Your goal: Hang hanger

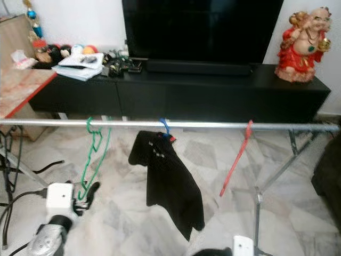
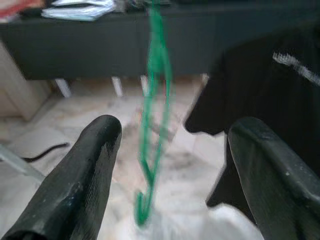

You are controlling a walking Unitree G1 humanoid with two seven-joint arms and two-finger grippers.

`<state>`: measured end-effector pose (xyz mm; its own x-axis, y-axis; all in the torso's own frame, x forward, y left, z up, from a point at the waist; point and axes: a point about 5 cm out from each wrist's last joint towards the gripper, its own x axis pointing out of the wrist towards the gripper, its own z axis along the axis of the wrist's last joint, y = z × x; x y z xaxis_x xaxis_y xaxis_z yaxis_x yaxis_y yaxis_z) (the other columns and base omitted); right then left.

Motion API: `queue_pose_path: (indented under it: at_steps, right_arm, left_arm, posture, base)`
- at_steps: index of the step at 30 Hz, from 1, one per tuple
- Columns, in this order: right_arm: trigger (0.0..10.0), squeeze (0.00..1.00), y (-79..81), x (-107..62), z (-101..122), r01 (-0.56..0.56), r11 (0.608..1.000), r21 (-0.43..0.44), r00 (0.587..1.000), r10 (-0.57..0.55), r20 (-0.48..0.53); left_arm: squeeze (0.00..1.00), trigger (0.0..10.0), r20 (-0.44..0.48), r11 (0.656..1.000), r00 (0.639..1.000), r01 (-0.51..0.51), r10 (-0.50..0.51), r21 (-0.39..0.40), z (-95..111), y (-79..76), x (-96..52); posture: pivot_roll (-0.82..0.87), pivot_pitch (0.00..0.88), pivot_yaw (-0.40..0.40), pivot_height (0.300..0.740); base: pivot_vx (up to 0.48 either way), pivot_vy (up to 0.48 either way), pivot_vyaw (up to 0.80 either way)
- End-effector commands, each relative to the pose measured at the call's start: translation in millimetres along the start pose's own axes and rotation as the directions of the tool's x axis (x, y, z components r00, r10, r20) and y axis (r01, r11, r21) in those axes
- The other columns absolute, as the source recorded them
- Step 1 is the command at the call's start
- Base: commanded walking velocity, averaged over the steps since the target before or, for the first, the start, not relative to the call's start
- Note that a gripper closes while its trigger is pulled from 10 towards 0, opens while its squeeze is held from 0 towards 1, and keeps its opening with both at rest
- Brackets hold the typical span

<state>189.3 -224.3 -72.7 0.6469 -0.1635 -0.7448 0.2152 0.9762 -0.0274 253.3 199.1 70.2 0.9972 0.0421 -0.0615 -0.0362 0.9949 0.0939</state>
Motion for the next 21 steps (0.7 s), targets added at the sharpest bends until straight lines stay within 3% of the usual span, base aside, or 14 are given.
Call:
queue_pose_path:
  at_steps: [1, 5, 17, 21]
  right_arm:
    - [10.0, 0.0, 13.9, 1.5, 3, -0.038, 0.999, -0.006, 0.999, 0.038, 0.012]
    - [10.0, 0.0, 13.2, 0.6, -1, -0.039, 0.999, -0.009, 0.999, 0.039, -0.001]
    - [10.0, 0.0, 6.8, -1.9, -11, -0.037, 0.999, -0.019, 0.999, 0.036, -0.039]
    - [10.0, 0.0, 8.0, -2.3, -13, -0.042, 0.999, -0.022, 0.998, 0.041, -0.047]
  left_arm:
    - [0.0, 10.0, -0.025, 0.999, 0.998, -0.049, 0.049, 0.0, -3, 12.9, -4.3]
    - [0.0, 10.0, -0.018, 0.998, 0.998, -0.062, 0.061, -0.021, 0, 13.0, -3.8]
    - [0.0, 10.0, 0.048, 0.999, 0.997, -0.052, 0.052, -0.002, 13, 8.2, 0.0]
    - [0.0, 10.0, 0.026, 1.0, 0.999, -0.022, 0.022, 0.011, 9, 4.8, -1.2]
  posture:
    - [0.17, 0.0, -0.008, 0.74]
    - [0.17, 0.0, -0.007, 0.74]
    - [0.18, 0.0, -0.025, 0.74]
    - [0.17, 0.0, -0.027, 0.74]
  base:
    - [0.334, 0.0, 0.8]
    - [0.342, 0.0, 0.75]
    - [0.353, 0.0, 0.0]
    - [0.0, 0.0, 0.0]
